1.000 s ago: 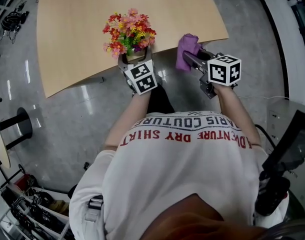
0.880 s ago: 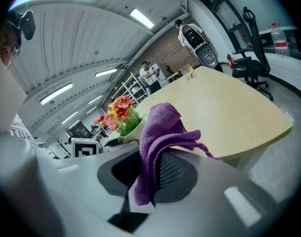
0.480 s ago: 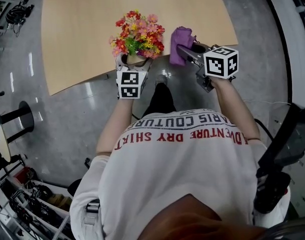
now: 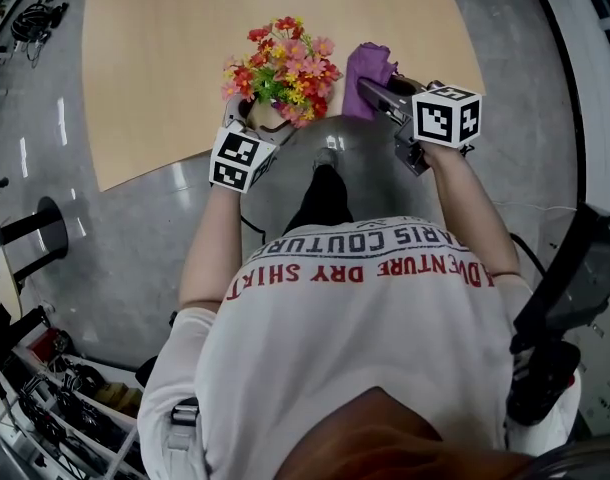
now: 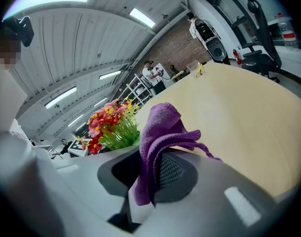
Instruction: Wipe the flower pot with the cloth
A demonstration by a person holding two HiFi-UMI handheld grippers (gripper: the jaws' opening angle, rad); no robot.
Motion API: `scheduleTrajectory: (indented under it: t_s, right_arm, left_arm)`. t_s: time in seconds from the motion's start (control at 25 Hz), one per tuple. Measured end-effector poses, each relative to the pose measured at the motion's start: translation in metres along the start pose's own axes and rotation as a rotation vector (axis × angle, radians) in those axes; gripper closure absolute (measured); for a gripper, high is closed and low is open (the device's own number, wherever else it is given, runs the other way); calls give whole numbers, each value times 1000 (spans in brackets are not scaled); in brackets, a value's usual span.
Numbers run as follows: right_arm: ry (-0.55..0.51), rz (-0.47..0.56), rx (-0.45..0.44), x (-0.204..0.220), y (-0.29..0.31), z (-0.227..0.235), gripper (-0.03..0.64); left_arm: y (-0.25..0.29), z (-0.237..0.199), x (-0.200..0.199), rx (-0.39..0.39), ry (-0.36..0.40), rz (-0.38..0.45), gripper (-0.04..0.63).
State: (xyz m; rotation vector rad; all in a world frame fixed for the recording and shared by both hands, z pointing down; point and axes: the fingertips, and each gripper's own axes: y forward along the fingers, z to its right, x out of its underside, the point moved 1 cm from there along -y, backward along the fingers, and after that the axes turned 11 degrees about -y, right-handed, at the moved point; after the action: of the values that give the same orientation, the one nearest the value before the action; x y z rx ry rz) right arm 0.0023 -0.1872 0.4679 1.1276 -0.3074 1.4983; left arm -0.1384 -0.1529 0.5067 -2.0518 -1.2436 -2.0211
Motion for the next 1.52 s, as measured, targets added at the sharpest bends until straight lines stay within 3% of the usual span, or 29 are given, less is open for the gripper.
scheduleTrajectory:
  t_s: [0.64,0.96,1.16,1.28,1.4,1.52]
  right_arm:
    - [-25,-63,-67,-11,58,-4,575]
    - [-105,-262,54,11,77,19,575]
    - [-90,-263,74,8,79,23,575]
    - [-80,-202,93,3,65,22,575]
    - [-74,-153,121,2,37,18,575]
    - [-58,-127,147,8,-1,2,575]
  left_arm:
    - [-1,-13,-4,28,5,14,187]
    - [1,-13,-6,69,29,-5,187]
    - [0,-15,-8,70,32,7,187]
    - [-1,-13,-6,64,2,23,187]
    - [-12,-6,-8,27,-74,37,186]
    - [-32,11,-9,-45,-157,84,131]
